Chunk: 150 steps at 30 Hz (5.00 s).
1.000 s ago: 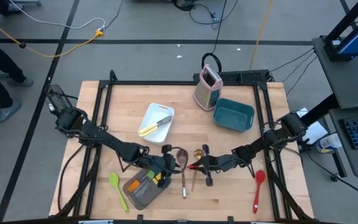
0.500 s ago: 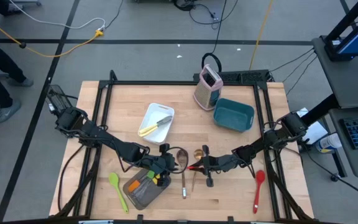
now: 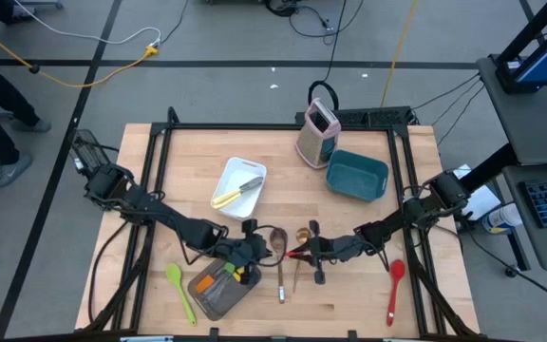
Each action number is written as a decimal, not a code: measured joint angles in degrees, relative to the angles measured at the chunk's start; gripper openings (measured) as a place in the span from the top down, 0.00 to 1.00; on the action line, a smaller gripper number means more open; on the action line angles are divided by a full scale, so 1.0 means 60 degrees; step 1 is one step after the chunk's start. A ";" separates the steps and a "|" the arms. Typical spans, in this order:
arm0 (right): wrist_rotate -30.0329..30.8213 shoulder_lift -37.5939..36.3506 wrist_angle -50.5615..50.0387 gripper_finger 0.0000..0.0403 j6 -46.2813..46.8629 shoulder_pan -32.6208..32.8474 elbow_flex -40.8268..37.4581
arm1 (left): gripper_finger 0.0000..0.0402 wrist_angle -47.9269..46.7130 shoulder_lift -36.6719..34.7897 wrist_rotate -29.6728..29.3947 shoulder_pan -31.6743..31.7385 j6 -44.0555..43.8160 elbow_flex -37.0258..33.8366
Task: Pick & Place Kitchen Items
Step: Put the red spatula into the black bin, then put the gold spoon into the blue bin
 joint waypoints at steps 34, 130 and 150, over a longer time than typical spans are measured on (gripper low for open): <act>-0.0830 0.0007 -0.0158 0.64 0.0574 0.0317 0.0004 | 0.99 -0.2577 -0.1253 -0.3393 -0.3758 -0.3781 0.0012; 0.3458 -0.1030 -0.4166 0.68 0.4569 -0.0346 -0.0011 | 0.84 -0.5796 -0.0270 -0.4555 -0.2956 -0.7399 0.2459; 0.1503 -0.0729 -0.4991 0.68 0.6395 -0.0812 -0.0084 | 0.84 -0.5779 -0.0262 -0.4555 -0.2956 -0.7315 0.2459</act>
